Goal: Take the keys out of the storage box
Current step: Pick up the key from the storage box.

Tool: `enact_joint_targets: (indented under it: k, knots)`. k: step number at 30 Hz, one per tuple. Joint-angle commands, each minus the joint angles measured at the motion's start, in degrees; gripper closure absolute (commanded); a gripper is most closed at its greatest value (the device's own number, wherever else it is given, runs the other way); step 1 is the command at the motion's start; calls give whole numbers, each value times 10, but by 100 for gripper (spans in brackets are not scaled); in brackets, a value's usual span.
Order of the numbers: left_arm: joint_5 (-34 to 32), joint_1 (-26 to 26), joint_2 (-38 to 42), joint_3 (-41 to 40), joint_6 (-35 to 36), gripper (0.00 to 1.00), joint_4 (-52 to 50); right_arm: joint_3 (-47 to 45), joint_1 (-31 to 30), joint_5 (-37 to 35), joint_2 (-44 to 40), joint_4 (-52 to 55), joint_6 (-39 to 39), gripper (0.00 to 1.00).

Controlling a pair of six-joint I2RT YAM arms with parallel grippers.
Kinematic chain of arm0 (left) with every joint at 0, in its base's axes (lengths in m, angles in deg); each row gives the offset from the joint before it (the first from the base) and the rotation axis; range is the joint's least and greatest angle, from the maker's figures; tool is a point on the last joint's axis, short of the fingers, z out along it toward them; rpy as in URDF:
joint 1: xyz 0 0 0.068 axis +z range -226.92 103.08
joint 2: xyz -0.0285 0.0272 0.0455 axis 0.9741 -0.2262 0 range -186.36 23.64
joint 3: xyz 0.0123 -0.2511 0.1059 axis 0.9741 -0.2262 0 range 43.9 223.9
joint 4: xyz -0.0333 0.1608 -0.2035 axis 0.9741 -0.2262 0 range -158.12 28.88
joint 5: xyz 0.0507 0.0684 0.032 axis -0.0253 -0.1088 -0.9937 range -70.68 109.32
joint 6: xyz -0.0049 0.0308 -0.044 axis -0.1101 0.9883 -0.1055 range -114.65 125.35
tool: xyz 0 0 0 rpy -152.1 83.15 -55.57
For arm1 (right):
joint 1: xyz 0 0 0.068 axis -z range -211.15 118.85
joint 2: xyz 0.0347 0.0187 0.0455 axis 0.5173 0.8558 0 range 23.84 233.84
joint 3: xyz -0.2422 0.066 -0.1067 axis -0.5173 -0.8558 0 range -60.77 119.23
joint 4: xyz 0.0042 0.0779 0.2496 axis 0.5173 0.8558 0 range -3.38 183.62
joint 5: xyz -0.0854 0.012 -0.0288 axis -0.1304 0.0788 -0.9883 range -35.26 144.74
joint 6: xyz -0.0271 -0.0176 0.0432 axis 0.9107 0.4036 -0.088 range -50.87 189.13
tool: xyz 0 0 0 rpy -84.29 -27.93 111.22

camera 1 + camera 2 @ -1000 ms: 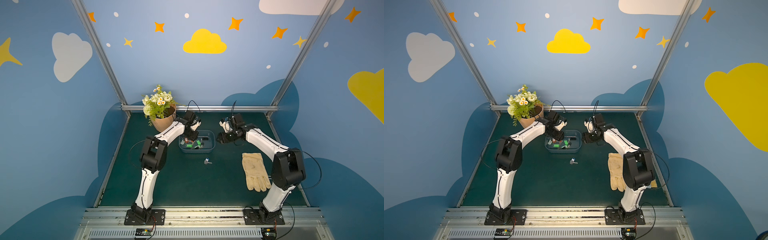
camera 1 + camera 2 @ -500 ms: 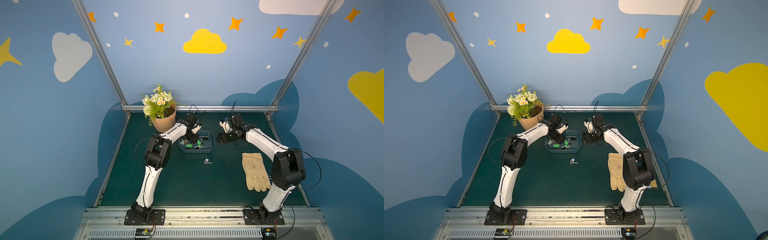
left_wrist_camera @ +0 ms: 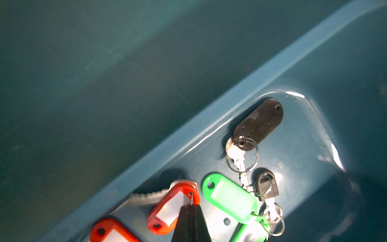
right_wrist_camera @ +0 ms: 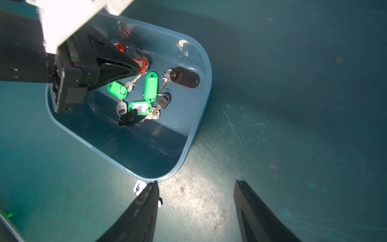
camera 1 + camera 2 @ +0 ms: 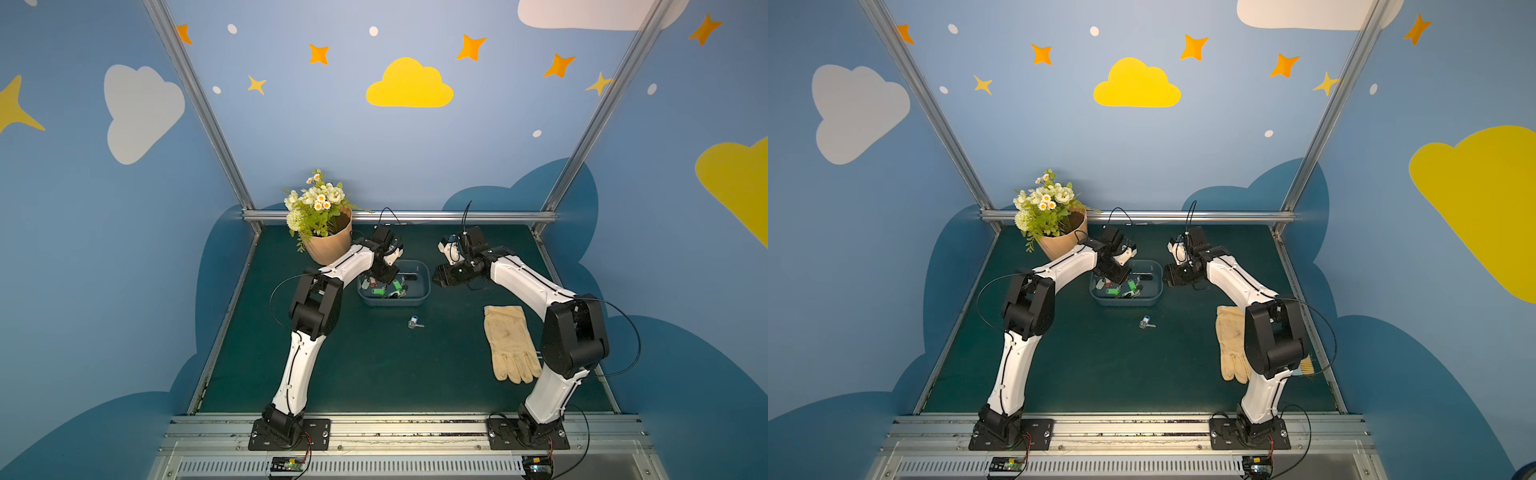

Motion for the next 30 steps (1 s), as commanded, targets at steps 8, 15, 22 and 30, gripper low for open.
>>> enact_joint_targets:
  k: [8, 15, 22, 30]
  knots:
    - [13, 0, 56, 4, -1, 98, -16, 18, -3, 11, 9, 11, 6, 37]
    - [27, 0, 109, -26, -9, 98, -27, 21, -4, 26, 13, 7, 9, 38]
    - [70, -1, 208, -90, -33, 98, -30, 32, -12, 37, 10, 6, 19, 37]
    - [132, -18, 396, -255, -50, 98, -21, 48, -37, 30, 3, 3, 43, 35]
